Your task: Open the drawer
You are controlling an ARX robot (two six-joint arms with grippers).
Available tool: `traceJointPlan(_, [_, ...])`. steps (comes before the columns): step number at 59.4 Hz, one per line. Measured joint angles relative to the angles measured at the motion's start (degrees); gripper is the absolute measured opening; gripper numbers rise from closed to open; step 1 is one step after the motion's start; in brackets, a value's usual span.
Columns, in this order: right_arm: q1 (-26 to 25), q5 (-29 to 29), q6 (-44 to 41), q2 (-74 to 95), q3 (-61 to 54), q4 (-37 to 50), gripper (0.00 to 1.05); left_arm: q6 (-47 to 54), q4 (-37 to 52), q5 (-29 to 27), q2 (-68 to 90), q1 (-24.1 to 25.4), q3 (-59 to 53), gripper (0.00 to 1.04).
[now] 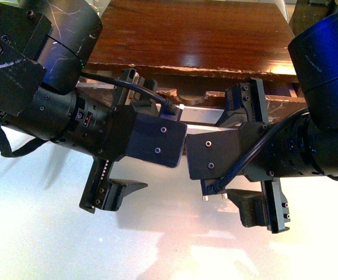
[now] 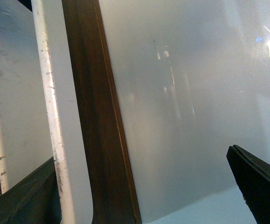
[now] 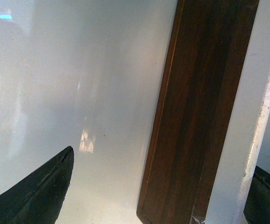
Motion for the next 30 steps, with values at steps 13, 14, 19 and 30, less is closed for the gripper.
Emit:
traceJointPlan(13, [1.0,0.8,0.4,-0.7,-1.4,0.9,0.96,0.3,0.9,0.0,-0.8,0.0,-1.7,0.96])
traceJointPlan(14, [1.1,0.8,0.5,-0.8,-1.5,1.0,0.96,0.4,0.7,0.0,-1.2,0.0,-1.9,0.96])
traceJointPlan(19, [1.6,0.7,0.6,-1.2,-2.2,1.0,0.96,0.7,0.3,0.0,-2.0,-0.1,-2.8,0.96])
traceJointPlan(30, [2.6,0.7,0.7,-2.0,-3.7,1.1,0.96,1.3,0.2,-0.1,-3.5,-0.4,-4.7,0.96])
